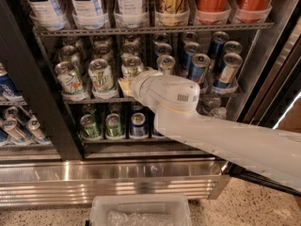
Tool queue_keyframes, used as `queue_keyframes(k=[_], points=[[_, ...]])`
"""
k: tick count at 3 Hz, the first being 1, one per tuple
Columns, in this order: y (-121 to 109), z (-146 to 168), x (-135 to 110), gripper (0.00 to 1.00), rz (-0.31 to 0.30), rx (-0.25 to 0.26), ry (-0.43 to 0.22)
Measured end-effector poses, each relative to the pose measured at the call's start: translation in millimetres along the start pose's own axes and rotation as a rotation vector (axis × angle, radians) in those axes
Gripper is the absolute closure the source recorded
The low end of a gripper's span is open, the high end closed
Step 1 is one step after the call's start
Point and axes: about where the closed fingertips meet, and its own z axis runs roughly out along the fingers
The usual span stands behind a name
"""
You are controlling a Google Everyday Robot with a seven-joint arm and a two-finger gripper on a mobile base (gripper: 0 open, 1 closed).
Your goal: Pick 7up can from middle shelf of fridge
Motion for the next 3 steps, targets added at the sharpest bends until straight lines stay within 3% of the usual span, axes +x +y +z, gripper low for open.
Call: queue_keyframes(k=[3], points=[[0.3,-2.7,-2.3,1.00,0.019,-0.013,0.003]])
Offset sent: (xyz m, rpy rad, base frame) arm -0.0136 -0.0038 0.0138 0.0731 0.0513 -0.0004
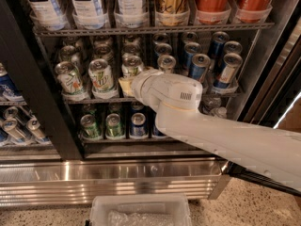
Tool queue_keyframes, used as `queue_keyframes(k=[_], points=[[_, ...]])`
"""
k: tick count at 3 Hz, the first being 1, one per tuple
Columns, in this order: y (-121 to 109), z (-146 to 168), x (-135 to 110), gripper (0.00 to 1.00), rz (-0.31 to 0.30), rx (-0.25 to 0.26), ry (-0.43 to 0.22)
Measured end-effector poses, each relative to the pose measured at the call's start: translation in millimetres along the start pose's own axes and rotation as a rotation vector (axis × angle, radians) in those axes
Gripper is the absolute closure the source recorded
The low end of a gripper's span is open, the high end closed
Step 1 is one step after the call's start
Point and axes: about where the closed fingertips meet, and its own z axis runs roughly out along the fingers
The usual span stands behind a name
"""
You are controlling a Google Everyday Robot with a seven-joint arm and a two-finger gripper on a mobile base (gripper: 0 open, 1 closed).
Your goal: Pick 7up can from middle shelf of fridge
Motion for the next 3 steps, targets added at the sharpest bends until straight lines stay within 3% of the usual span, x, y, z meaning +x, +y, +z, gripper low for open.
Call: queue_keyframes(k=[3], points=[[0.0,0.4,-8.3,1.00,0.007,-0.011,-0.018]])
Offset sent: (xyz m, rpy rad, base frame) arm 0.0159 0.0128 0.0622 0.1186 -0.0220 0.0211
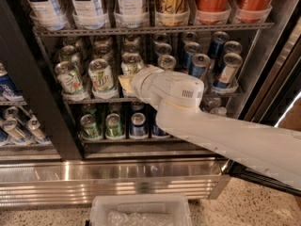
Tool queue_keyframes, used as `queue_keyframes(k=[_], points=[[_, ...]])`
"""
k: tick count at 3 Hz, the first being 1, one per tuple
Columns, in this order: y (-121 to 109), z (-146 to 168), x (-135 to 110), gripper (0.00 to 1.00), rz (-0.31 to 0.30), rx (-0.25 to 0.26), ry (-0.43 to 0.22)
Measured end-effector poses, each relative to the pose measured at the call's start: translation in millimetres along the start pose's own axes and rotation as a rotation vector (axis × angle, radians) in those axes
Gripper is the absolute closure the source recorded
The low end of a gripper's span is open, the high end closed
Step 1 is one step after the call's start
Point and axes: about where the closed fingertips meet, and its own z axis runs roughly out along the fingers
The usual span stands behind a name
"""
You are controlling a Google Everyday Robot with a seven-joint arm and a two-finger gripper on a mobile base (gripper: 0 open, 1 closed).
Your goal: Pick 7up can from middle shelf of fridge
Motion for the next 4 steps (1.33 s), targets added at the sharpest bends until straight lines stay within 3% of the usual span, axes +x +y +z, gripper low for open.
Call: queue_keyframes(k=[4], points=[[2.8,-4.6,0.5,1.00,-0.012,-0.010,-0.019]])
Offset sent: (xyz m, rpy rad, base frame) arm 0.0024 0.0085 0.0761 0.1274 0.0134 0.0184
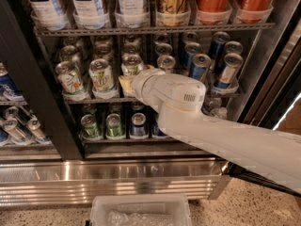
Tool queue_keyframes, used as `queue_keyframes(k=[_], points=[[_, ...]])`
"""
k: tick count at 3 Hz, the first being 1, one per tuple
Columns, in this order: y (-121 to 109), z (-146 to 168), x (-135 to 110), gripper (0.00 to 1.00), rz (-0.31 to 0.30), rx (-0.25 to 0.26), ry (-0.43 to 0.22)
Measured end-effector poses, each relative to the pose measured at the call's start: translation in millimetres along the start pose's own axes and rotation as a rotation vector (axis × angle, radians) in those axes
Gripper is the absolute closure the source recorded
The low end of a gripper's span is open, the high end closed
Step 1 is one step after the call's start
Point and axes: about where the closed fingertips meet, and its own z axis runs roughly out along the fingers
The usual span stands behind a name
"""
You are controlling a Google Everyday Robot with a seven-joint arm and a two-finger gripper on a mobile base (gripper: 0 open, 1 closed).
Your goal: Pick 7up can from middle shelf of fridge
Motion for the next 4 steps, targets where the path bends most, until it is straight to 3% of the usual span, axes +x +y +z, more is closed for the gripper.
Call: queue_keyframes(k=[4], points=[[2.6,-1.2,-0.6,1.00,-0.006,-0.008,-0.012]])
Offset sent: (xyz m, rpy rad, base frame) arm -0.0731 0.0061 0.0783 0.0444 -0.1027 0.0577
